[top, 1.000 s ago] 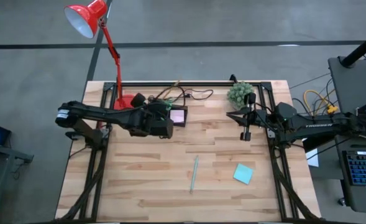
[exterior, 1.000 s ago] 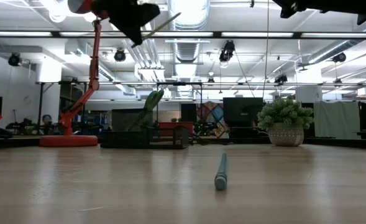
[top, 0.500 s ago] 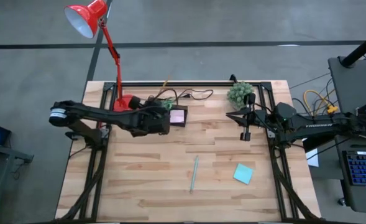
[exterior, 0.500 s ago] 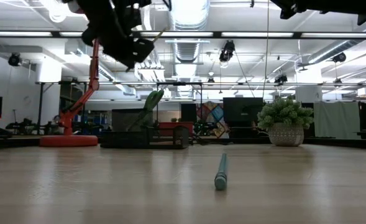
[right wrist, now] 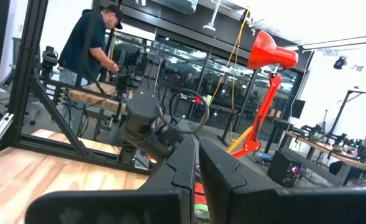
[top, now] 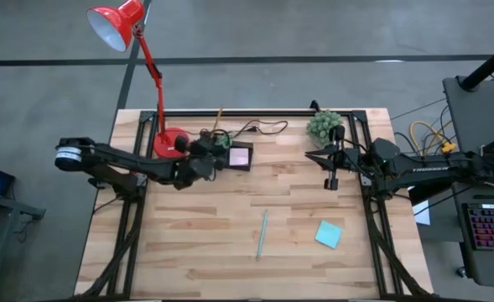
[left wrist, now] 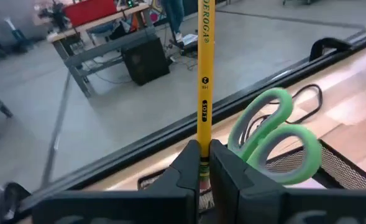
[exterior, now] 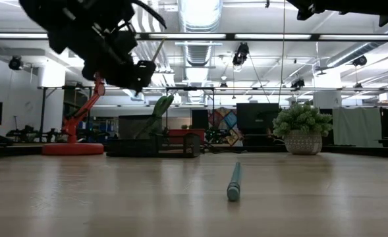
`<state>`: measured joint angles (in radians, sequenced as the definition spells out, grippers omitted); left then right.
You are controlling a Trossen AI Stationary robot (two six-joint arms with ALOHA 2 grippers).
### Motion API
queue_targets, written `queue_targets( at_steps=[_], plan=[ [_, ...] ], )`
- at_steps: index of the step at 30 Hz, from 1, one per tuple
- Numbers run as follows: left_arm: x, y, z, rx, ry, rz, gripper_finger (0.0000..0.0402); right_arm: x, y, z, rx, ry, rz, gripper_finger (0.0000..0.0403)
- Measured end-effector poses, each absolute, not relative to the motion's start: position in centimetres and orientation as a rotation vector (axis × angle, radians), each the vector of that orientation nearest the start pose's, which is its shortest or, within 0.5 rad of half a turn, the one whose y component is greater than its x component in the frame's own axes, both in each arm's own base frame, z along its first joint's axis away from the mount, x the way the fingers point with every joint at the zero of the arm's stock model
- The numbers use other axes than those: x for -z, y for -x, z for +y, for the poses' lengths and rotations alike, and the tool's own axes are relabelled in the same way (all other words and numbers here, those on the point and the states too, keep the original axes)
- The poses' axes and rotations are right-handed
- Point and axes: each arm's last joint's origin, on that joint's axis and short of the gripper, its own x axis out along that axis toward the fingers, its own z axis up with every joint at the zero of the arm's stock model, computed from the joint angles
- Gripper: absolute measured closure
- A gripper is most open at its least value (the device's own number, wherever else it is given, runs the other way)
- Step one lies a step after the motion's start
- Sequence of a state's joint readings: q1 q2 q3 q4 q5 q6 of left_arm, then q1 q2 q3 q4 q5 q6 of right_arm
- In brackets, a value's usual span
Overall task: Pick and place office supplies into organizer
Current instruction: Put the yellow pencil into the black mesh desk organizer
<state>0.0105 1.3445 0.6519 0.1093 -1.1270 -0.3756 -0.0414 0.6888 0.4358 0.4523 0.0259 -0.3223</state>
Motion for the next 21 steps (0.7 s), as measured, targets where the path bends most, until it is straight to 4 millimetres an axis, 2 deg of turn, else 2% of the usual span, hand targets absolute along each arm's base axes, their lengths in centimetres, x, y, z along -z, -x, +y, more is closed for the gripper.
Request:
queue_targets(
  at_steps=[3,10,21],
  plan=[
    [-19.7,-24.9,3.2,-1.166,0.033,0.283,0.04,-28.7,-16.3,-0.8,0.099,0.323,-0.187,0.039],
    [-18.1,-24.3,3.7,-1.191,-0.013,0.336,0.04,-28.7,-16.3,-0.8,0.099,0.326,-0.187,0.039],
    [-16.9,-24.5,5.7,-1.256,-0.013,0.378,0.04,-28.7,-16.3,-0.8,0.099,0.326,-0.187,0.039]
  ],
)
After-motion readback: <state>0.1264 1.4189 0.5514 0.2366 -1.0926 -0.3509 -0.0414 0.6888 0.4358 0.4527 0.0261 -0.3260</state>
